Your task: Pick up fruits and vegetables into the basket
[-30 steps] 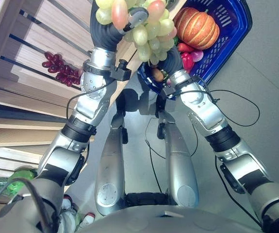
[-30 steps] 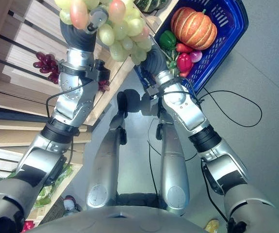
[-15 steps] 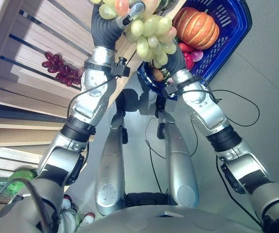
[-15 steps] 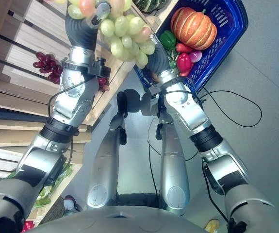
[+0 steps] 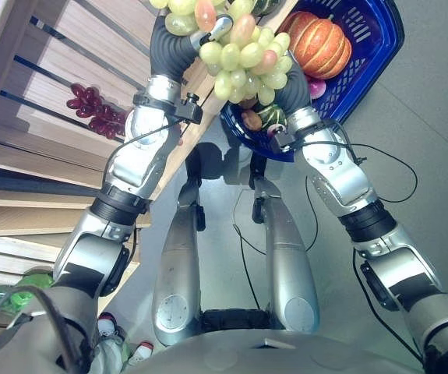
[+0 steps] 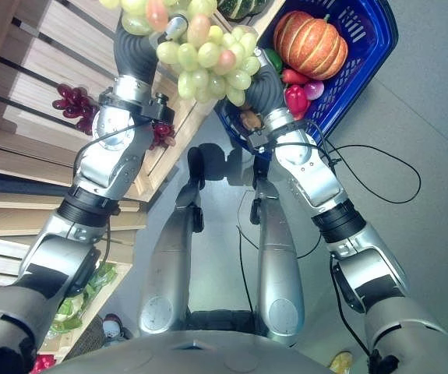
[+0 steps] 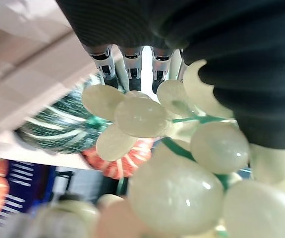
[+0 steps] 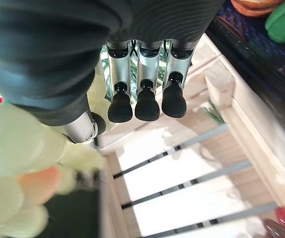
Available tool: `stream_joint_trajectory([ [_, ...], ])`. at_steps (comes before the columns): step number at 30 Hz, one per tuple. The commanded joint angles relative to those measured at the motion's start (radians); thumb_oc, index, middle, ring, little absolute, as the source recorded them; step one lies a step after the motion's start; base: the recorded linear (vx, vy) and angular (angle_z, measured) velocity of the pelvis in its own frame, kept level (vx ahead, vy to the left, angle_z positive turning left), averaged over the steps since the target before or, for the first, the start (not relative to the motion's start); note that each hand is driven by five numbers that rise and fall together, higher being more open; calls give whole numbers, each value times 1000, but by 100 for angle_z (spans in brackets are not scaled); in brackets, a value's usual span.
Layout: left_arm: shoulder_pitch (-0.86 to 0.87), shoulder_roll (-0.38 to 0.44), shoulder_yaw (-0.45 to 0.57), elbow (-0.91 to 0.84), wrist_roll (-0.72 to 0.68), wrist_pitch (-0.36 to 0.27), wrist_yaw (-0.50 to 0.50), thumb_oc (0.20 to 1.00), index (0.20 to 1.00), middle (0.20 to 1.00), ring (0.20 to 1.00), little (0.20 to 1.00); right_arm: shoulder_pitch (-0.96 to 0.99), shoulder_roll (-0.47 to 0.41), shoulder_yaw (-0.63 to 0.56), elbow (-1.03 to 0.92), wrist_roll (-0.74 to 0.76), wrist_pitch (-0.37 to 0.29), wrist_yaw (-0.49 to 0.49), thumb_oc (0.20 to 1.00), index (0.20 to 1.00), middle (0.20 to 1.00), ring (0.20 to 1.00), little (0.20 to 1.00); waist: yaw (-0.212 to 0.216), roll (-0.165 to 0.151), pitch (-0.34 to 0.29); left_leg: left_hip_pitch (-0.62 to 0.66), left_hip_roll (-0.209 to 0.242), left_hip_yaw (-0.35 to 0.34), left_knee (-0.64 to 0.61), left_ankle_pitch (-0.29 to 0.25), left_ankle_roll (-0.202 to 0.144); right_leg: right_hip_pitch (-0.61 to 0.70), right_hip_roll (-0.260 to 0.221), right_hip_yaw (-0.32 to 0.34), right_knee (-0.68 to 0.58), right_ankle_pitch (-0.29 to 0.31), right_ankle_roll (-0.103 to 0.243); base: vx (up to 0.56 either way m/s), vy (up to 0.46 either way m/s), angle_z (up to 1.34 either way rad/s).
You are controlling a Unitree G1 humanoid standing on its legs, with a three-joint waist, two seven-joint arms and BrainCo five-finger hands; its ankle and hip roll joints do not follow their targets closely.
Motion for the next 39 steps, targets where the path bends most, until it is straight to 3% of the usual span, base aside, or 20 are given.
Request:
stream_joint_trajectory([
  [1, -15, -13, -16, -7, 33, -6, -4, 1000, 1000, 1000, 1000, 1000, -27, 25, -22, -117, 14, -112, 1, 200, 200, 200, 200, 200, -25, 36, -36, 11, -51, 0, 48, -102, -4, 107, 6, -68, -83, -19, 76, 0, 0, 0],
  [30, -6, -16, 9, 34, -6, -24, 20, 1000, 1000, 1000, 1000, 1000, -17, 23, -63, -98, 22, -164, -49, 200, 200, 200, 200, 200, -29, 36, -36, 17, -48, 0, 40, -102, -4, 112, 6, -66, -91, -19, 79, 0, 0, 0],
  [39, 8, -26, 26, 22, -3, -88, 36, 1000, 1000, 1000, 1000, 1000, -2, 31, -79, -103, 18, -166, -39, 200, 200, 200, 200, 200, -31, 35, -36, 18, -48, -1, 40, -104, -4, 111, 7, -63, -89, -19, 79, 0, 0, 0],
])
